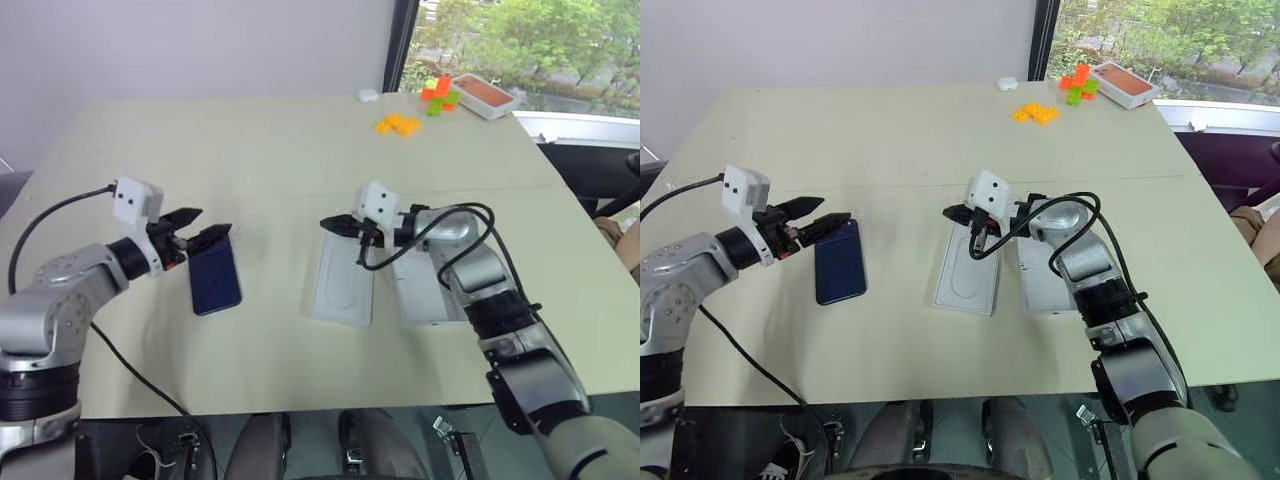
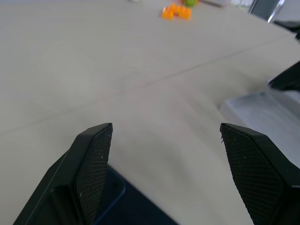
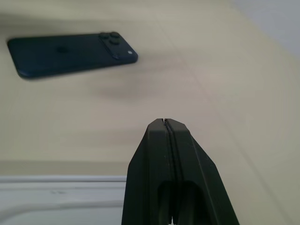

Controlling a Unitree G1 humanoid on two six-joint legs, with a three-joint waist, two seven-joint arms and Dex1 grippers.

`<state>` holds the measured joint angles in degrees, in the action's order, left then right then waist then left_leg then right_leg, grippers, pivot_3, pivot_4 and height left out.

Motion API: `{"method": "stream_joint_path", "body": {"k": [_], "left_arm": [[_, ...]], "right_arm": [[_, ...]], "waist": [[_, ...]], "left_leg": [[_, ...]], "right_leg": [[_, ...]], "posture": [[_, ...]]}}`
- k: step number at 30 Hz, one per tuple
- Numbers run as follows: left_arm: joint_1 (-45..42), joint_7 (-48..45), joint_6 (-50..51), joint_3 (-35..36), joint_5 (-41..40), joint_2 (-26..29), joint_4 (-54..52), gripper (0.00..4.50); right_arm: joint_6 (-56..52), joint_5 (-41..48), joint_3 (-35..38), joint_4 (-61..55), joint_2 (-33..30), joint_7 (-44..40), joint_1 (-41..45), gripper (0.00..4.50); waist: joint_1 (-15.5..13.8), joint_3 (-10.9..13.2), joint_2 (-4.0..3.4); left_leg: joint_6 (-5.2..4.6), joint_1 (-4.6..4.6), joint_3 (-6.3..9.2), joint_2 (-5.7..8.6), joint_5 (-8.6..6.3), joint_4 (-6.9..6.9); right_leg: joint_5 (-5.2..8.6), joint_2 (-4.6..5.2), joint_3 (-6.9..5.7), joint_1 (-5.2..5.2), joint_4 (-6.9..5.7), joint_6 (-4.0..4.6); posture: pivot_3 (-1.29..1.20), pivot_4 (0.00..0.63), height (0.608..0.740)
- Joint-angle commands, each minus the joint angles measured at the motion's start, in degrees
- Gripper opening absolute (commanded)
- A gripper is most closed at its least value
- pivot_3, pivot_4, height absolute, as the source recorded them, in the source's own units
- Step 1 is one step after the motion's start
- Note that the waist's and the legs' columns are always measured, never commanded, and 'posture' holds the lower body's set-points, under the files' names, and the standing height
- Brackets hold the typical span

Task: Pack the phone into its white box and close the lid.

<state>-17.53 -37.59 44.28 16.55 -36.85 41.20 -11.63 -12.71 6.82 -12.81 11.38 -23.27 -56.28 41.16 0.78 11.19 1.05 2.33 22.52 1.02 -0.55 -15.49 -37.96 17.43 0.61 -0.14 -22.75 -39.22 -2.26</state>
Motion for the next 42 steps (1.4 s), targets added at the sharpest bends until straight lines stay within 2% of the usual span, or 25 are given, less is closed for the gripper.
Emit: {"method": "stream_joint_path", "body": {"k": [1, 8, 10, 14, 16, 20, 23, 26, 29, 40, 42], "left_arm": [[1.2, -1.7, -0.2, 2.2, 0.2, 2.8, 0.5, 3.88], [4.2, -3.8, -1.6, 4.2, 0.5, 4.9, 1.9, 3.88], [4.8, -3.4, -1.3, 4.8, 0.5, 4.9, 1.5, 4.41], [5.6, -2.7, 7.4, 9.6, -6.4, 4.9, 1.4, 4.48], [6.1, -1.0, 9.3, 11.2, -6.8, 5.0, 1.5, 4.48], [5.3, 3.4, 19.8, 16.3, -13.1, 3.9, 4.4, 4.48], [4.5, 8.0, 23.5, 18.4, -14.7, 2.0, 5.6, 3.62], [4.5, 10.2, 26.3, 19.5, -16.5, 0.4, 5.1, 2.14], [4.3, 13.0, 33.2, 18.2, -16.3, 1.5, 6.4, 2.14], [2.1, 16.6, 35.4, 20.6, -17.2, -1.7, 6.9, 2.14], [2.2, 17.2, 34.8, 20.7, -17.0, -2.2, 6.5, 2.66]], "right_arm": [[-6.9, 3.5, 1.6, -6.9, 1.2, 1.6, -0.7, 0.02], [-10.8, 4.4, 1.0, -9.4, 1.1, 2.3, -0.9, 0.02], [-9.9, 3.7, 0.8, -9.1, 1.0, 2.6, -0.7, 0.0], [-7.2, 1.2, -1.1, -8.4, 1.6, 3.4, 0.4, 0.0], [-5.9, -0.6, -2.4, -7.5, 3.0, 5.1, 1.4, 0.0], [-1.5, -6.3, -5.9, -4.8, 6.0, 9.5, 3.5, 0.0], [1.3, -9.6, -8.5, -2.9, 8.8, 12.1, 4.1, 0.0], [4.0, -13.5, -11.5, -1.0, 9.9, 13.6, 4.6, 0.0], [5.3, -15.9, -13.3, 1.9, 11.9, 14.7, 6.2, 0.0], [7.3, -20.1, -15.8, 8.3, 17.1, 15.5, 8.5, 0.0], [8.2, -20.7, -16.0, 9.2, 17.4, 15.7, 8.6, 0.0]], "waist": [[0.2, 0.0, 0.0], [0.2, 0.0, -0.02], [0.0, 0.0, -0.02], [0.2, 0.0, -0.02], [0.4, 0.0, -0.02], [0.5, 0.0, -0.02], [0.3, 0.0, 0.02], [0.1, 0.0, 0.05], [0.3, 0.0, 0.09], [0.4, 0.0, 0.09], [0.4, 0.0, 0.1]], "left_leg": [[0.0, 0.0, 0.0, 0.0, 0.0, 0.0], [0.0, 0.0, -0.01, 0.0, 0.0, 0.03], [-0.01, 0.01, -0.01, 0.0, 0.0, 0.03], [-0.01, 0.02, -0.01, 0.0, -0.01, 0.03], [-0.01, 0.02, -0.01, -0.01, -0.01, 0.04], [-0.01, 0.01, -0.01, -0.03, -0.01, 0.05], [-0.01, 0.02, -0.01, -0.02, -0.01, 0.05], [-0.01, 0.06, -0.01, 0.01, -0.01, 0.04], [-0.01, 0.06, 0.0, 0.02, 0.0, 0.01], [0.01, 0.04, 0.01, 0.0, -0.01, 0.04], [0.02, 0.04, 0.01, 0.0, -0.01, 0.04]], "right_leg": [[0.0, 0.0, 0.0, -0.01, 0.0, 0.0], [0.0, 0.02, 0.01, -0.03, 0.01, 0.01], [0.0, 0.03, 0.01, -0.03, 0.03, 0.01], [0.0, 0.03, 0.01, -0.04, 0.03, 0.01], [0.0, 0.02, 0.01, -0.06, 0.02, 0.01], [0.0, -0.02, 0.01, -0.12, -0.05, 0.02], [0.0, -0.02, 0.0, -0.11, -0.03, 0.01], [-0.01, 0.02, 0.0, -0.11, -0.01, 0.01], [-0.01, 0.03, 0.0, -0.11, -0.01, 0.0], [-0.03, 0.01, 0.0, -0.14, -0.03, 0.04], [-0.03, 0.02, 0.0, -0.14, -0.03, 0.04]], "posture": [[0.0, 0.15, 0.74], [0.0, 0.15, 0.74], [0.0, 0.15, 0.74], [0.0, 0.15, 0.74], [0.0, 0.15, 0.74], [0.0, 0.15, 0.74], [0.0, 0.15, 0.74], [0.0, 0.15, 0.74], [0.0, 0.15, 0.74], [0.0, 0.15, 0.74], [0.0, 0.15, 0.74]]}}
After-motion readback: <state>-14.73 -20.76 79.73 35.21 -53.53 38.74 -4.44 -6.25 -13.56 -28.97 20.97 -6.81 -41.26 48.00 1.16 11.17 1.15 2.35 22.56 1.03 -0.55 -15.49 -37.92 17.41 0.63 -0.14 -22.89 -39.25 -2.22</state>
